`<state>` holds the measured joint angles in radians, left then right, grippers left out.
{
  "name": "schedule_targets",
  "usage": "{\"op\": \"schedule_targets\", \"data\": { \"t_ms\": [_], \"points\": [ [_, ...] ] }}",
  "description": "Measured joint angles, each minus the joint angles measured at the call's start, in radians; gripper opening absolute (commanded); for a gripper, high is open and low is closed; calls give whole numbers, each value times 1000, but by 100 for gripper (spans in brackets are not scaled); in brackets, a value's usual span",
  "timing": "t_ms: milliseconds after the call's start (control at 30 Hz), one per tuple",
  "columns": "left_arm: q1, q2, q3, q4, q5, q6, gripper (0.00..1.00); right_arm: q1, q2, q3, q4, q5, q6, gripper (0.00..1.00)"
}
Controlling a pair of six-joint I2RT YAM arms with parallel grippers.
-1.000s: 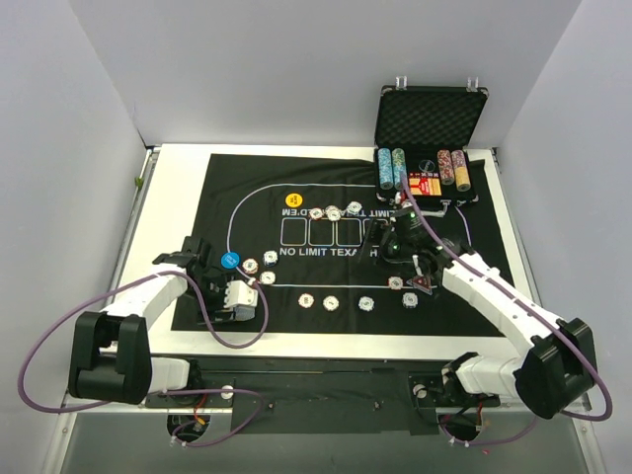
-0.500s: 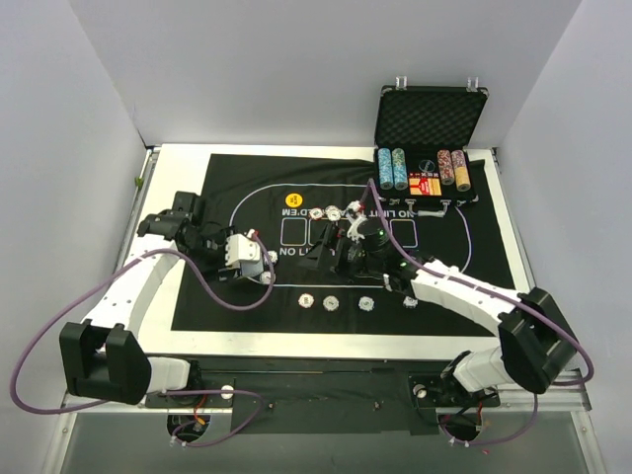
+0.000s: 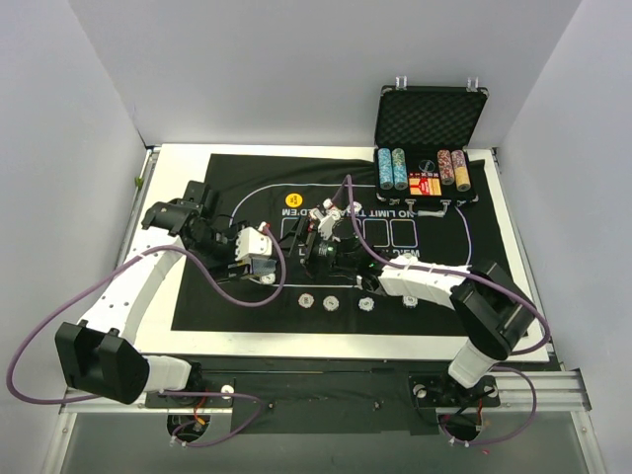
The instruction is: Distribute texas hold em gaming equipment
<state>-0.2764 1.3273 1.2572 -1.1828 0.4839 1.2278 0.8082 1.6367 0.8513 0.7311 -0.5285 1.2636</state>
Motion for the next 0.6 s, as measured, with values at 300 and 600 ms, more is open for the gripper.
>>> {"op": "schedule_targets", "data": {
  "t_ms": [300, 600],
  "points": [
    [-31, 6, 14, -31, 0, -31, 0, 34, 39, 70, 47, -5, 16, 93],
    [-50, 29, 81, -42, 0, -48, 0, 44, 79, 86, 51, -18, 30, 74]
  ]
}}
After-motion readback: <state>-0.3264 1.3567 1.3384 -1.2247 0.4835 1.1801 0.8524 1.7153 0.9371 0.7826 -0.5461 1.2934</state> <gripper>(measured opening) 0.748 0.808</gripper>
